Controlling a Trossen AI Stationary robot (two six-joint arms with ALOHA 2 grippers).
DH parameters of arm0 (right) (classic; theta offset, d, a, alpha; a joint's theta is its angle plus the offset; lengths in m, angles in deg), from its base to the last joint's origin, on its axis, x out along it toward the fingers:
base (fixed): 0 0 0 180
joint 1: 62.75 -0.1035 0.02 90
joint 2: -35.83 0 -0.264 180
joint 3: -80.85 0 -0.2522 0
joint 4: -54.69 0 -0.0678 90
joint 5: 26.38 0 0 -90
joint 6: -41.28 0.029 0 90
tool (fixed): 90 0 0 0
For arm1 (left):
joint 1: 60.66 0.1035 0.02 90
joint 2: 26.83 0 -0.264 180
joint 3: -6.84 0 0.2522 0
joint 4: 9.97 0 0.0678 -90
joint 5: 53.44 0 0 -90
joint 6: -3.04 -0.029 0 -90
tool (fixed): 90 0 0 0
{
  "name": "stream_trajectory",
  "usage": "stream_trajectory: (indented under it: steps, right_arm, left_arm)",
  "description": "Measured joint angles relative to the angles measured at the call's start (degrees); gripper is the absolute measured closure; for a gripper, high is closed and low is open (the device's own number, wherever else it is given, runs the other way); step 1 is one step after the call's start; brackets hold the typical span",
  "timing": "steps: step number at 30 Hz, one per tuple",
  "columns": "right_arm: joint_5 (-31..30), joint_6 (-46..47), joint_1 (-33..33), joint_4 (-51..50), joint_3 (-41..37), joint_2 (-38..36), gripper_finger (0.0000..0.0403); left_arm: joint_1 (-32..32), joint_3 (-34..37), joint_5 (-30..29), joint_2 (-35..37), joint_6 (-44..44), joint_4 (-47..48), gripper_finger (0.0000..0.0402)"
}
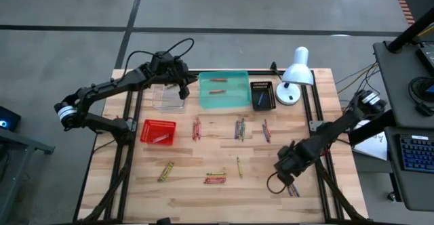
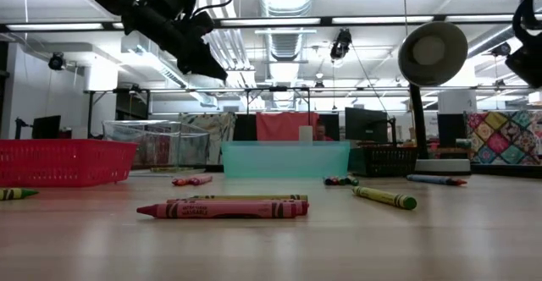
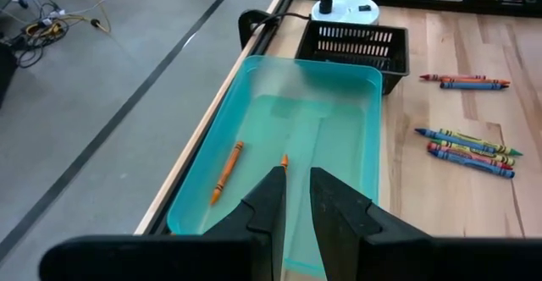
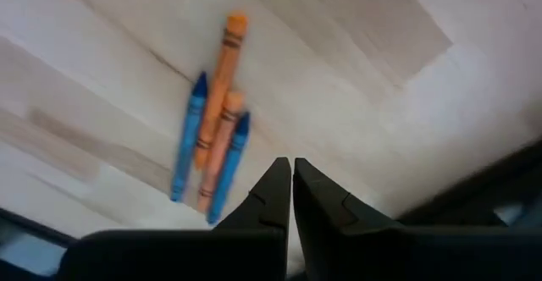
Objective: Sort crayons
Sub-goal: Put the blue crayon into the black bin
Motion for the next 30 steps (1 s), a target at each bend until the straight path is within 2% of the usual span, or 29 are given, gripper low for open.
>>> stream_trajectory:
  steps: [3, 8, 13, 21, 30]
  right_arm:
    - [-1.9, 4.6, -1.2, 3.7, -2.7, -3.9, 0.0394]
    - [-1.5, 14.2, -3.7, 7.4, -5.1, -7.0, 0.0392]
    - [-0.3, 20.8, -6.7, 12.1, -5.5, -6.8, 0.0363]
    - [-0.4, 19.5, -9.4, 12.8, -5.5, -1.8, 0.0301]
    - [-0.4, 18.7, -9.4, 13.6, -5.6, 2.0, 0.0268]
  left_arm:
    - [0.0, 0.0, 0.0, 0.0, 0.1, 0.0, 0.0362]
    - [0.0, 0.0, 0.0, 0.0, 0.4, 0.0, 0.0362]
    - [0.0, 0.0, 0.0, 0.0, 0.4, -0.5, 0.0362]
    - [0.0, 0.0, -0.1, 0.0, 0.4, -0.7, 0.0362]
    - [0.0, 0.0, -0.1, 0.0, 0.4, -0.7, 0.0362]
